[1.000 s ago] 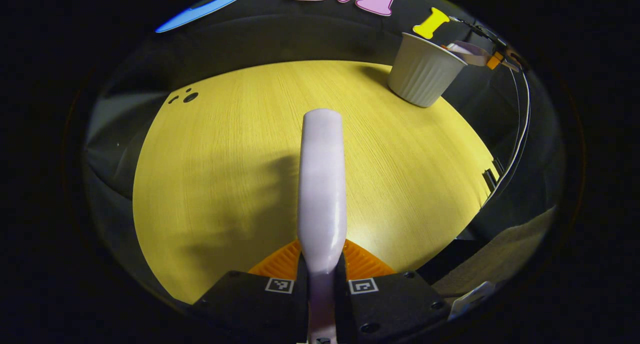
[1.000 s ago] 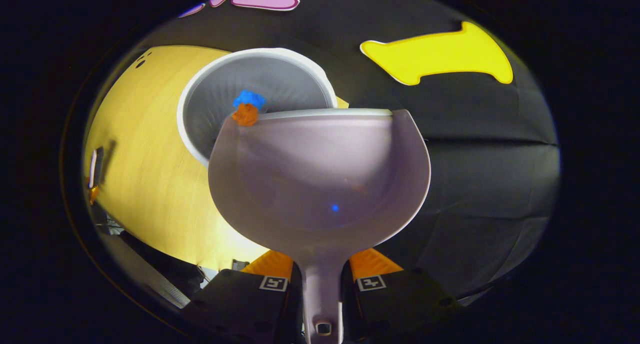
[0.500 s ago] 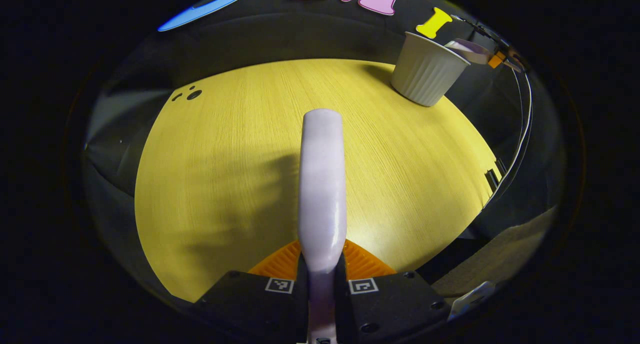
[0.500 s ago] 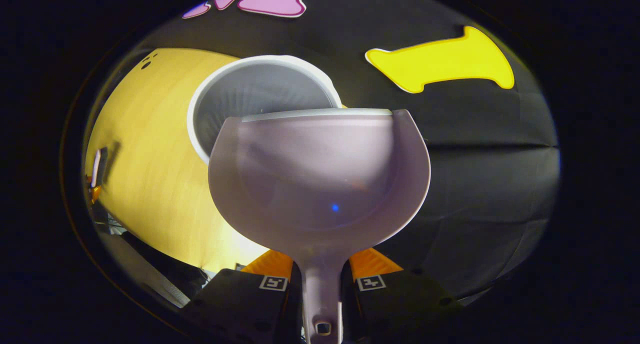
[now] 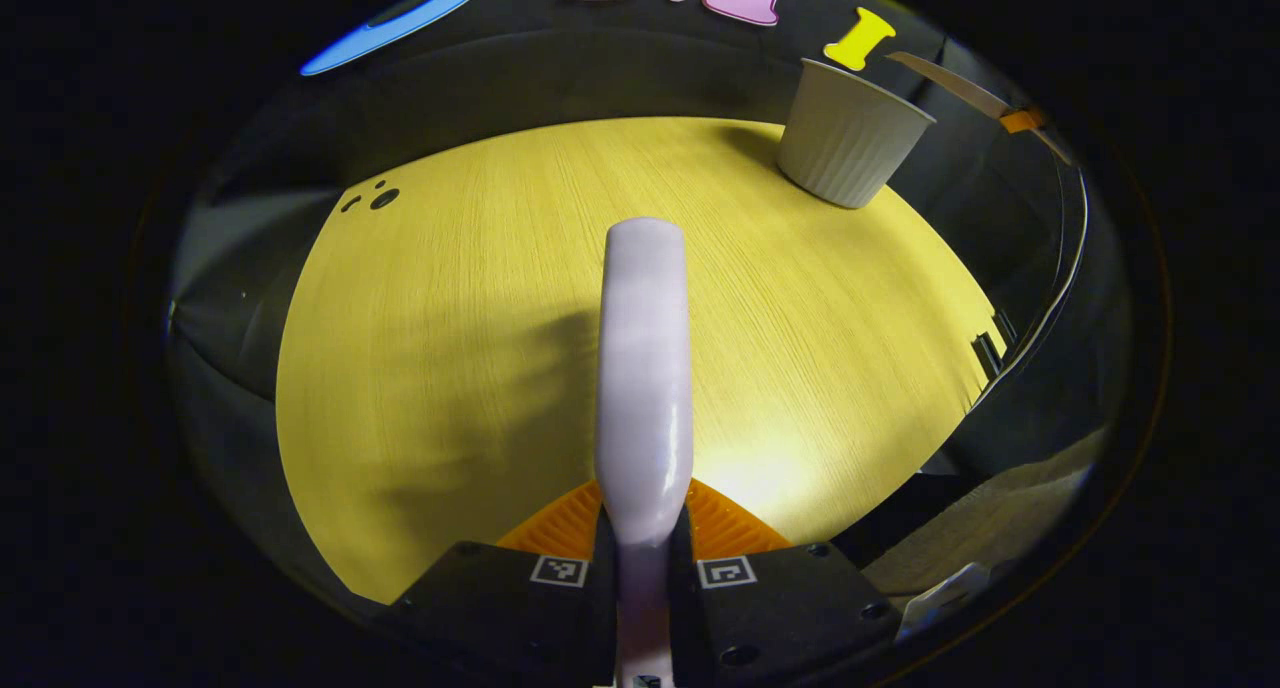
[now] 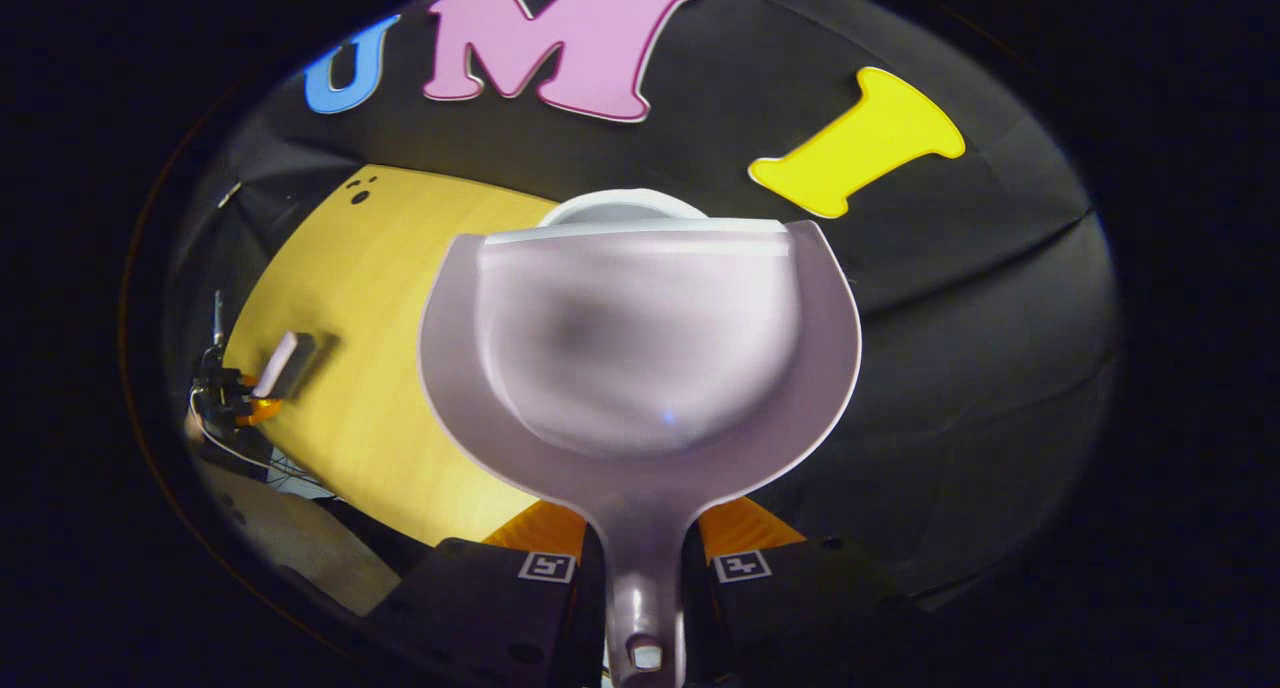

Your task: Pick up the small broom and dustpan from the desktop, sweep the trash into the dustpan with the broom, and then empty the trash into the garbage bin.

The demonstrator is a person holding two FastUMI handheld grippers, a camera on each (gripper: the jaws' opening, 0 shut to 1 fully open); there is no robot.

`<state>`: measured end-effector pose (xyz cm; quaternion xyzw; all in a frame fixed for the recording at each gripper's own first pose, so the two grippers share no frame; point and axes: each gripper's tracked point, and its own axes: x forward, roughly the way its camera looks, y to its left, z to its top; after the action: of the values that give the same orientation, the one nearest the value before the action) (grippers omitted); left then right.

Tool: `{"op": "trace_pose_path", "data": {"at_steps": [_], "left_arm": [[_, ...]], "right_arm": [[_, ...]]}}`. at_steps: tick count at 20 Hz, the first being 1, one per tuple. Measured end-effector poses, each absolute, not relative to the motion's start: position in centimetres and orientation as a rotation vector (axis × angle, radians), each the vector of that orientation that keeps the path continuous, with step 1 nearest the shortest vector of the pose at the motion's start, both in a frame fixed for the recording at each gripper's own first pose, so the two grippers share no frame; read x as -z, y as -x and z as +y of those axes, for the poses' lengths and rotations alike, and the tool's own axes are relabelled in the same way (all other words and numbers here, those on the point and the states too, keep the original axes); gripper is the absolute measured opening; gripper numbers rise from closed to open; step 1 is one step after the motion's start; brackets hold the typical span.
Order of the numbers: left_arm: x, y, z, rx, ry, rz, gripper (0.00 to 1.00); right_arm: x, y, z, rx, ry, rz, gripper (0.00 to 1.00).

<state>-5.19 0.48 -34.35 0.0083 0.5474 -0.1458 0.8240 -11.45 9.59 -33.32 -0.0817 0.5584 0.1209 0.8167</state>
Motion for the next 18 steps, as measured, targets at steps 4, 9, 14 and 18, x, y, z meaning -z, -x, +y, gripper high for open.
{"op": "trace_pose_path", "data": {"at_steps": [4,9,14,18], "left_arm": [[34.3,5.0,0.2,0.306,-0.038,1.165,0.25],[34.4,5.0,0.8,0.278,-0.053,1.168,0.25],[35.3,4.5,1.7,0.239,-0.075,1.172,0.25],[36.4,3.8,2.1,0.219,-0.104,1.172,0.24]], "right_arm": [[33.8,16.5,14.8,-0.373,0.148,1.197,0.35],[37.8,22.5,21.5,-0.463,0.102,1.241,0.35],[44.5,28.4,27.8,-0.51,0.041,1.322,0.35],[49.0,30.9,30.9,-0.541,0.046,1.351,0.35]]}}
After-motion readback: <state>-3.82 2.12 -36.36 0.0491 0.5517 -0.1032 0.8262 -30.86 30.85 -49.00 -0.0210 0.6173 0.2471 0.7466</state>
